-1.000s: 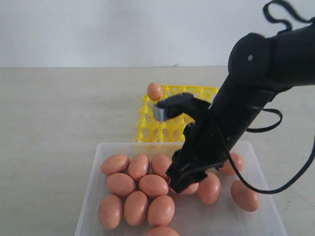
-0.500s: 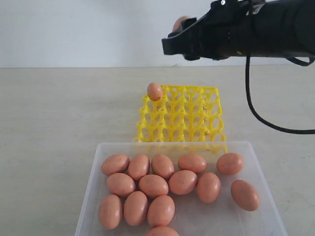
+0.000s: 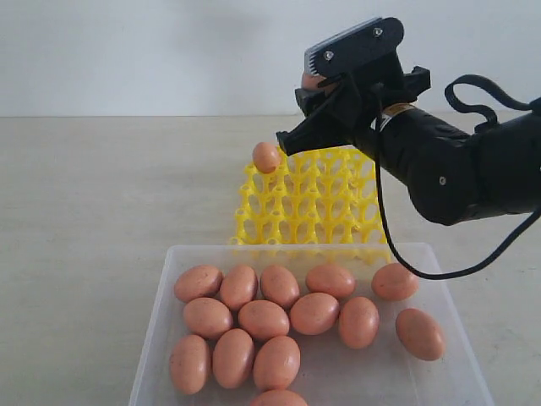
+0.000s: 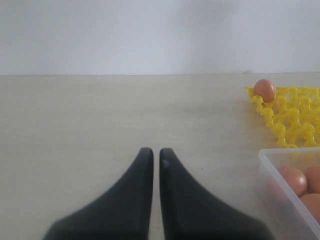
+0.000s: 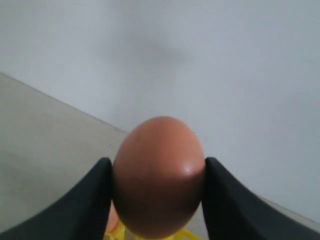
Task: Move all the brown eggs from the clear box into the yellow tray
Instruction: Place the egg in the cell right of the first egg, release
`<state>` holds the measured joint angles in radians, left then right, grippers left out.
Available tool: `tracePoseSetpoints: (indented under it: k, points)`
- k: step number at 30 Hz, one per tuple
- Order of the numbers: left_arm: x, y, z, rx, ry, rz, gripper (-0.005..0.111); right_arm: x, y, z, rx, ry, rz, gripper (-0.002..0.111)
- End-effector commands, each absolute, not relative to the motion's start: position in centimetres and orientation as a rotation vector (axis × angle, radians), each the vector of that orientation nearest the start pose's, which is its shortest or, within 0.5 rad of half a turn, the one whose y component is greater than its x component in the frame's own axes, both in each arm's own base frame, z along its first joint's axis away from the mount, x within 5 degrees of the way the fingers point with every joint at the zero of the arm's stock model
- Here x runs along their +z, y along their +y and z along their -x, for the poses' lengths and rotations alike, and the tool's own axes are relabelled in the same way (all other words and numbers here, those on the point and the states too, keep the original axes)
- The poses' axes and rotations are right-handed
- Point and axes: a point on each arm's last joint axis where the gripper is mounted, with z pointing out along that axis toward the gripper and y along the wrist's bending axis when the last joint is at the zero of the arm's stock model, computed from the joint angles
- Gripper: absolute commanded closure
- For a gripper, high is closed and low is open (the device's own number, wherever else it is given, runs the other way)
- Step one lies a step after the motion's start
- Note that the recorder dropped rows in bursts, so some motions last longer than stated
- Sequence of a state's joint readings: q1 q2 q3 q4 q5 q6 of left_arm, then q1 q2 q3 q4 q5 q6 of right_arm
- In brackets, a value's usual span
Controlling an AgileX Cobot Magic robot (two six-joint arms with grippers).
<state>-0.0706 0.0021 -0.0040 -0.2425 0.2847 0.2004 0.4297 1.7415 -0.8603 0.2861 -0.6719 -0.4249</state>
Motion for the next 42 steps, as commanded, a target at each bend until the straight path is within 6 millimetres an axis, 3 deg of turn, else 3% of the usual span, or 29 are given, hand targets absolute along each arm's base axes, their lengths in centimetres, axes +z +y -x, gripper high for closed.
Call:
tracePoseSetpoints:
  k: [1,7,9,13,16,20,23,30,42]
  points:
    - [18.8,-1.0,-5.4,-0.140,1.758,-0.092,0.103,22.5,13.7,-33.9,0.134,1.649,0.261,0.108]
    - [18.8,-1.0,-5.4,-0.140,1.758,-0.092,0.103,20.2,14.0,-33.3,0.210,1.909,0.280,0.108]
    - [18.8,-1.0,-5.4,-0.140,1.758,-0.092,0.103,19.9,14.2,-33.4,0.210,1.916,0.294,0.108]
    - [18.8,-1.0,-5.4,-0.140,1.758,-0.092,0.103,18.0,14.7,-36.5,0.157,1.913,0.449,0.108]
    - [18.8,-1.0,-5.4,-0.140,1.758,-0.092,0.103,17.5,15.1,-39.1,0.162,1.887,0.418,0.108]
    - [18.8,-1.0,-5.4,-0.140,1.758,-0.092,0.103,17.5,15.1,-40.8,0.144,1.828,0.417,0.108]
    - [18.8,-1.0,-5.4,-0.140,1.758,-0.092,0.103,15.0,14.5,-42.0,0.116,1.855,0.458,0.108]
    - [18.8,-1.0,-5.4,-0.140,1.758,-0.092,0.103,12.3,14.0,-42.8,0.104,1.817,0.435,0.108]
    - [18.8,-1.0,-5.4,-0.140,1.758,-0.092,0.103,10.1,13.7,-43.1,0.093,1.810,0.425,0.108]
